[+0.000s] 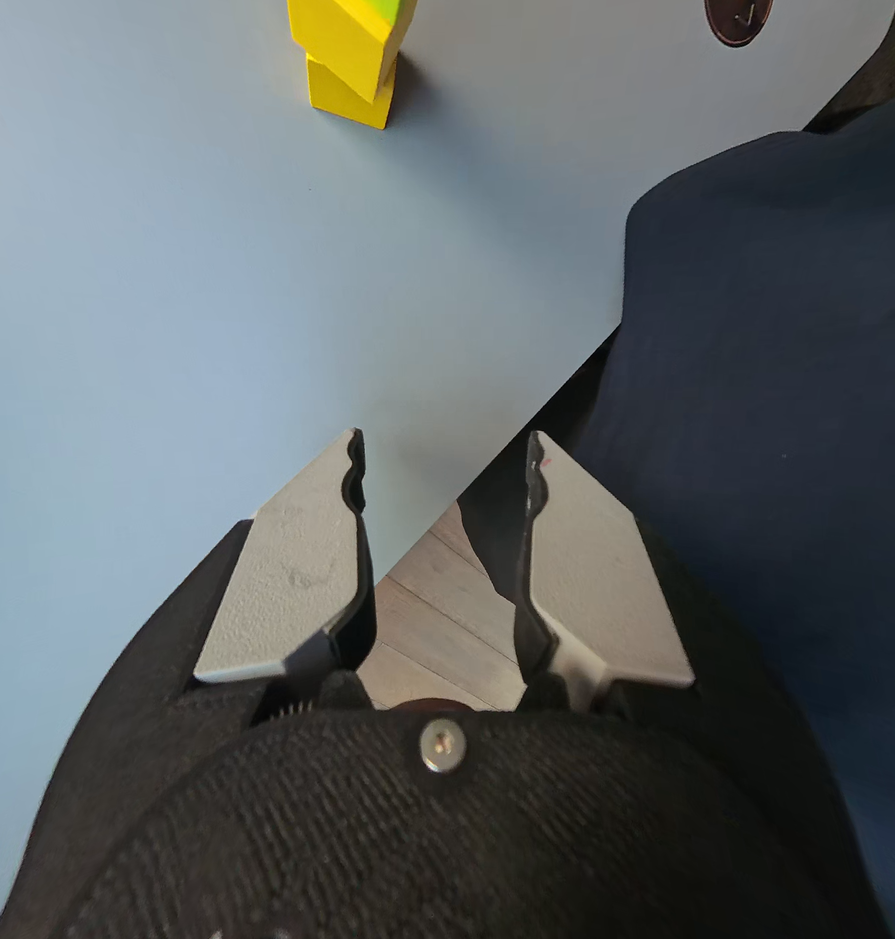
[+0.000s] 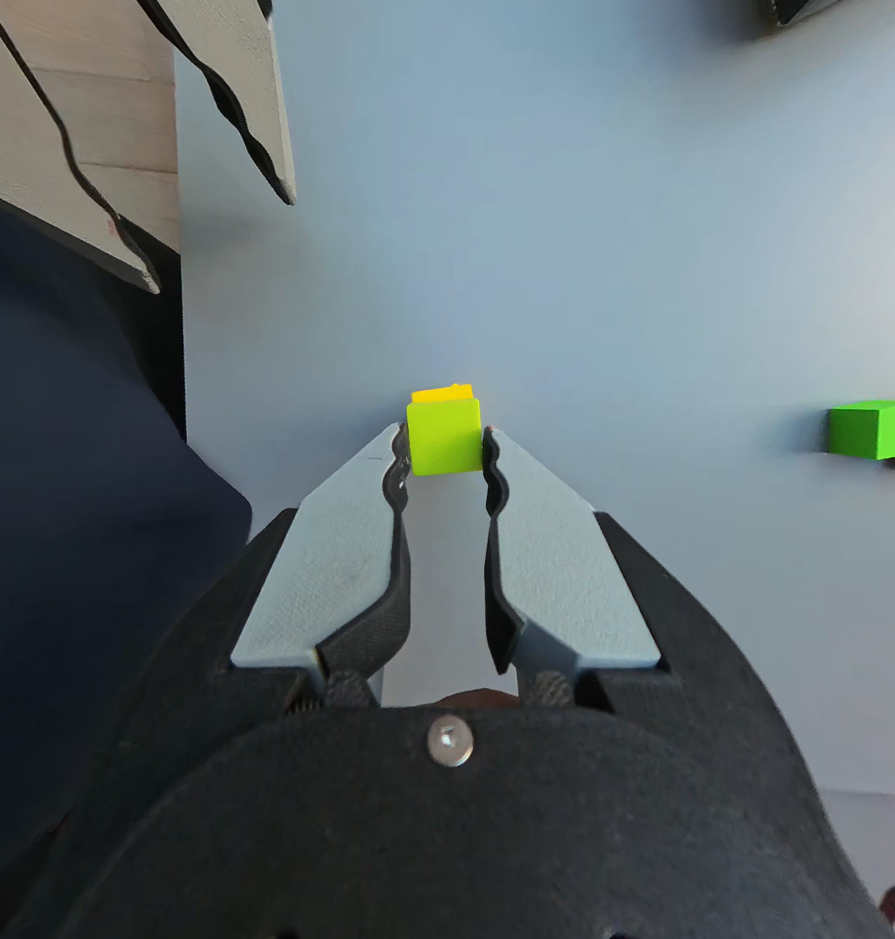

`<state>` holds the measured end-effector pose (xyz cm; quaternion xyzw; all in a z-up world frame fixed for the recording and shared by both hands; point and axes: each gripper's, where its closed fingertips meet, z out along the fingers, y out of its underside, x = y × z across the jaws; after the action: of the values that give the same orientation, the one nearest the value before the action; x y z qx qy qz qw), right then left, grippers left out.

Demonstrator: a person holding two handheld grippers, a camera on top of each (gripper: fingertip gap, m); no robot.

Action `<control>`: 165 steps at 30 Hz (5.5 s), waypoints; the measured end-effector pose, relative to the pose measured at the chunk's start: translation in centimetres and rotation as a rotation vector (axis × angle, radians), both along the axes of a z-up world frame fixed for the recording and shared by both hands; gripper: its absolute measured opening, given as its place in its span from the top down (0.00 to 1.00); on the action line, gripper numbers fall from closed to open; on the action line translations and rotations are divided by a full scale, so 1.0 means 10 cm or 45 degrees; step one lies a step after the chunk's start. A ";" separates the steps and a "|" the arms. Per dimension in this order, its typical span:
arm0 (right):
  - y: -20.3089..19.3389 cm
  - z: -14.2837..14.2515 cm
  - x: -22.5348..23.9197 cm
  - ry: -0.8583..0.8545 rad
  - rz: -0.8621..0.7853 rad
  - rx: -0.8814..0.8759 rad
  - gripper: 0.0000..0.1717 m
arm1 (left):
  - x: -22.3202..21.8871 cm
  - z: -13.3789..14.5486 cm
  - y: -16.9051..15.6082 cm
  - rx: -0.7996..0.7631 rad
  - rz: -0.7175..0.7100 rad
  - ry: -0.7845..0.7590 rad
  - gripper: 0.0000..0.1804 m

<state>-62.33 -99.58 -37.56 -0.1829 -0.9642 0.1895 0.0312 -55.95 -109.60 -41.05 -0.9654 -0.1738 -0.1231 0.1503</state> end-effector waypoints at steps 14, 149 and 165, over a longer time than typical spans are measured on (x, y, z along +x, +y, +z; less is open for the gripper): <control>0.28 0.32 0.13 0.031 -0.457 -0.370 0.74 | 0.04 -0.07 0.00 -0.003 -0.016 -0.024 0.66; 0.01 0.53 0.03 0.011 -0.302 -0.224 0.85 | 0.02 0.00 -0.68 -0.024 0.042 -0.040 0.73; 0.05 0.55 0.03 0.040 -0.559 -0.293 0.75 | -0.17 -0.01 -0.89 0.026 -0.021 -0.019 0.73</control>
<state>-62.01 -99.08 -32.05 -0.3874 -0.8728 0.2896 0.0657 -57.67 -118.50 -41.19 -0.9643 -0.1657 -0.1333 0.1579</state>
